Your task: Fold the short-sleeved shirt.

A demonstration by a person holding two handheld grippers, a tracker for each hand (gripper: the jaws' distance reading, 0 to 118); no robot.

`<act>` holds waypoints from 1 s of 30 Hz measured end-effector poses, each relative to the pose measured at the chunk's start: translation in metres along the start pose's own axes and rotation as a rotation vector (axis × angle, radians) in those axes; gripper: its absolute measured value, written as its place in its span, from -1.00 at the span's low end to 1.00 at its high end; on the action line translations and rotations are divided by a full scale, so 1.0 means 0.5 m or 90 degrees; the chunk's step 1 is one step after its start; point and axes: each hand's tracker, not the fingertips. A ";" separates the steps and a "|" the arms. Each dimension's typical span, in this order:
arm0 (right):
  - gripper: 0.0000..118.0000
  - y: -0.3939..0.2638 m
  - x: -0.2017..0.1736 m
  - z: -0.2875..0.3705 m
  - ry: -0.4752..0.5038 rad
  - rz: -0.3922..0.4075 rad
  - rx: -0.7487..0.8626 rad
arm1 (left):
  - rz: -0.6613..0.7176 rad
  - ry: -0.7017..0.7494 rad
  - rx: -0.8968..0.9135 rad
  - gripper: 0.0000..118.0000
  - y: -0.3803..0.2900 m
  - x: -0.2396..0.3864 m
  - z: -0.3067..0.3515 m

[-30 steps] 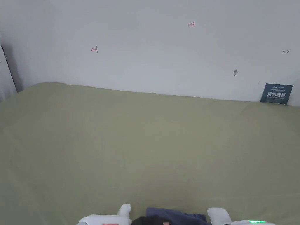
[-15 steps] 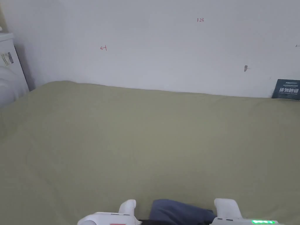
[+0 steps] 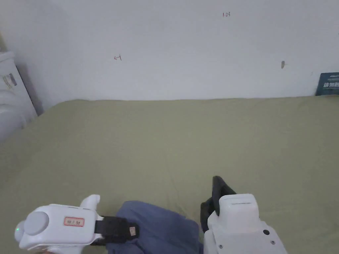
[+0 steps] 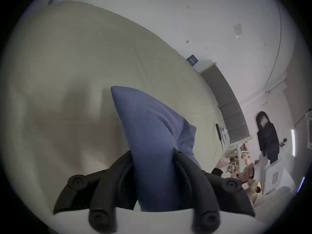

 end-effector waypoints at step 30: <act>-1.00 -0.002 -0.419 0.014 0.111 -0.098 -0.090 | 0.136 0.384 0.138 0.46 0.037 -0.296 0.483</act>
